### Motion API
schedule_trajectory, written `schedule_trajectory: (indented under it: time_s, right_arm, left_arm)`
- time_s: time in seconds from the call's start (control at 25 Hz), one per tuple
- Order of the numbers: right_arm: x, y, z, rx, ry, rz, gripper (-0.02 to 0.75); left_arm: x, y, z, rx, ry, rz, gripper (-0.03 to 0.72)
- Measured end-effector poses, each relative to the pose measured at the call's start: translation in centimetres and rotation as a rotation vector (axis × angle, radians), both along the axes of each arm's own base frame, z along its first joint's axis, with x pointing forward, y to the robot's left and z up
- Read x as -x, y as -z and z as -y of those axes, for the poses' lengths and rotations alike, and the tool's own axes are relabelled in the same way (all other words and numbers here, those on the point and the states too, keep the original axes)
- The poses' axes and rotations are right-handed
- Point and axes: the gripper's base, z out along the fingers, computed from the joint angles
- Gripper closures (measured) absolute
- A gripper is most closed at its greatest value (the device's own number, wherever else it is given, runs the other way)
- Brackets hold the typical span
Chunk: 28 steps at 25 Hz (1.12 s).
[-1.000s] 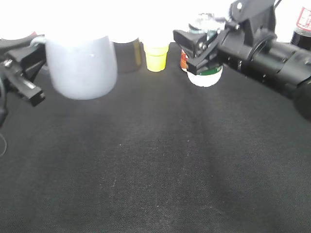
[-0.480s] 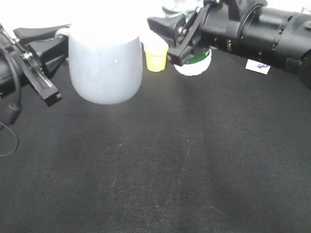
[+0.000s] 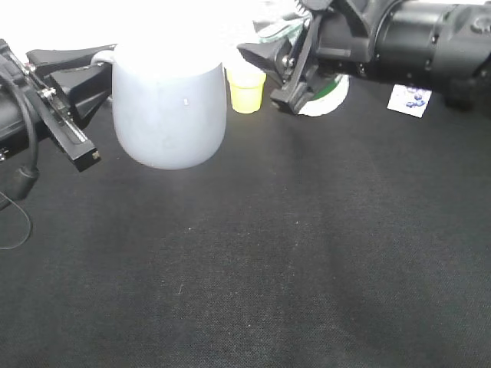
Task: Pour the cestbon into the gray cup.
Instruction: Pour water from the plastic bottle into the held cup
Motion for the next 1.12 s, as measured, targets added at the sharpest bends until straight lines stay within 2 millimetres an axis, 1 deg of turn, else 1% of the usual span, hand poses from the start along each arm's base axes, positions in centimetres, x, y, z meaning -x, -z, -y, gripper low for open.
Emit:
schedule_trajectory:
  time_s: [0.16, 0.28, 0.36, 0.48, 0.72, 0.92, 1.08, 1.12]
  right_arm:
    - [-0.4, -1.1, -0.3, 0.102, -0.031, 0.078, 0.234]
    - [-0.2, -0.9, -0.5, 0.189, -0.062, 0.114, 0.234]
    - [0.4, -0.7, -1.3, 0.250, -0.106, 0.150, 0.234]
    - [0.7, -0.7, -1.8, 0.352, -0.120, 0.200, 0.234]
    - [-0.1, -3.1, -1.7, 0.443, -0.080, 0.304, 0.234]
    - [-0.2, -3.2, -1.5, 0.536, -0.083, 0.359, 0.234]
    - [-0.6, -5.1, -1.7, 0.556, -0.078, 0.441, 0.234]
    - [-0.6, -5.2, -1.7, 0.576, -0.086, 0.462, 0.234]
  left_arm:
    - [0.0, 0.0, 0.0, 0.000, 0.000, 0.000, 0.616]
    - [-0.2, -0.2, 0.0, 0.007, -0.006, 0.007, 0.616]
    - [-0.9, -0.8, 0.1, 0.017, -0.009, 0.027, 0.616]
    - [-1.3, -0.4, 0.2, 0.013, -0.011, 0.012, 0.616]
    - [-1.3, -0.2, 0.3, 0.009, -0.007, 0.010, 0.616]
    - [-1.3, -0.2, 0.3, 0.006, -0.004, 0.010, 0.617]
    - [-1.3, -0.2, 0.3, 0.005, -0.002, 0.011, 0.617]
    - [-1.3, -0.2, 0.3, 0.005, -0.002, 0.011, 0.617]
